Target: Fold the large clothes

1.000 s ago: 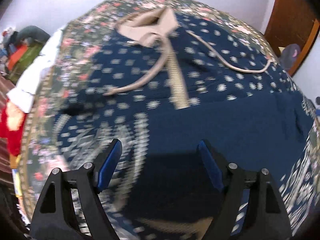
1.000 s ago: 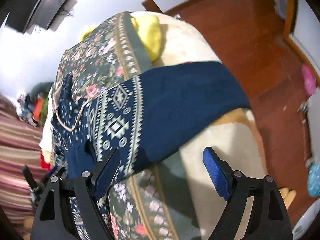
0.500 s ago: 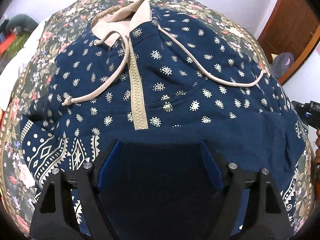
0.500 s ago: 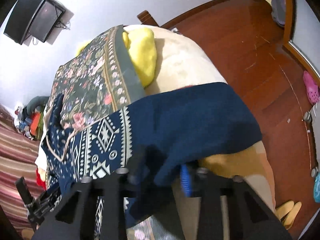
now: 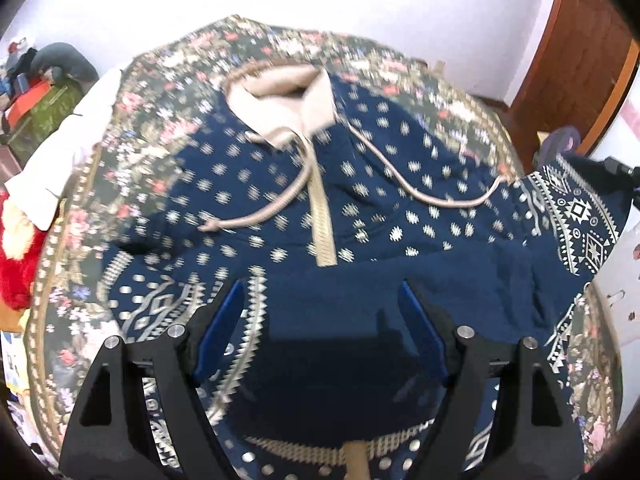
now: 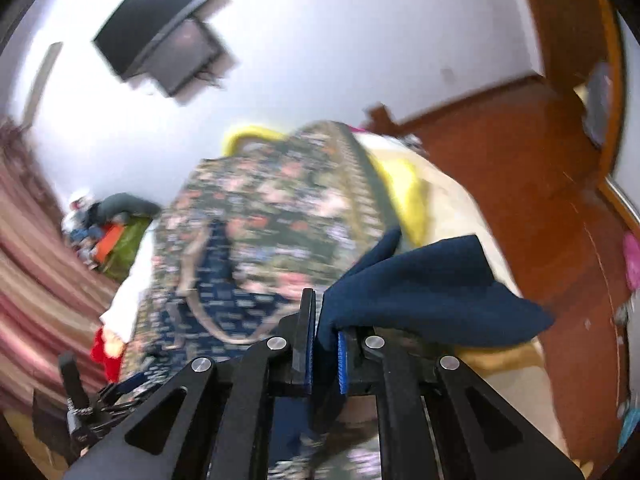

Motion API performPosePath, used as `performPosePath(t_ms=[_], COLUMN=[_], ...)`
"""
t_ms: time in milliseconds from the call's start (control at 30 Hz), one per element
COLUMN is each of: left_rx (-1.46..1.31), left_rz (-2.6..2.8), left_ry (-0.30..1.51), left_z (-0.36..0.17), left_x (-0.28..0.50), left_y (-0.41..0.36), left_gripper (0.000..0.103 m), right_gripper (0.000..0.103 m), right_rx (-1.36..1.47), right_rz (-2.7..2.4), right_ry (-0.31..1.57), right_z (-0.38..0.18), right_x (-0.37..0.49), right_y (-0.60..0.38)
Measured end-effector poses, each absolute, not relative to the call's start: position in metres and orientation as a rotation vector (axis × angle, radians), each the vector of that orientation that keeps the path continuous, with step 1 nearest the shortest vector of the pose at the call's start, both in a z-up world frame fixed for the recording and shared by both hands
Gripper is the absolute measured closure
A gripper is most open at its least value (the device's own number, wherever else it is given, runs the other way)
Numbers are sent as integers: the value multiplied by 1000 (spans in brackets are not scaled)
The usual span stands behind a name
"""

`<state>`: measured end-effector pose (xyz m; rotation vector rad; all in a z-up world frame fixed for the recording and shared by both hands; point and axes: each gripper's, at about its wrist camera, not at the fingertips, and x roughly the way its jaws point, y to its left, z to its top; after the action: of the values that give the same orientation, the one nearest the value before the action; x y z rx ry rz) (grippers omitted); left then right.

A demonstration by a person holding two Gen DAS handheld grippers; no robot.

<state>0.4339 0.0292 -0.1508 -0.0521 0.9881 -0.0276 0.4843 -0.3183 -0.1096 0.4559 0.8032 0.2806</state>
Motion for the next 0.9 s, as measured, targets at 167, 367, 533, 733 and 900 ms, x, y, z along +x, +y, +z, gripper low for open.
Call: performPosePath(t_ms=[167,367,533,733,900], left_rx=[-71,-76,-87,-110,-123], left_rz=[-13,3,4,-60,-144], left_ry=[925,900,938,1009,1034], left_z=[-121,-108,-119,-141,-150], left_x=[407,374,353,356,384], left_y=[55,87,113,108,70], left_gripper=[24,24,24,24,24], right_gripper=[97,96,96,96,96], right_rx=[407,274,151,16,81], right_rz=[452,559,557,485,547], right_ry=[765,855,1024,1187,1224], right_z=[-68,-90,-154,-221,-226], right_x=[468,460,454,443,445], right_y=[-243,-139,-83,-79,-100])
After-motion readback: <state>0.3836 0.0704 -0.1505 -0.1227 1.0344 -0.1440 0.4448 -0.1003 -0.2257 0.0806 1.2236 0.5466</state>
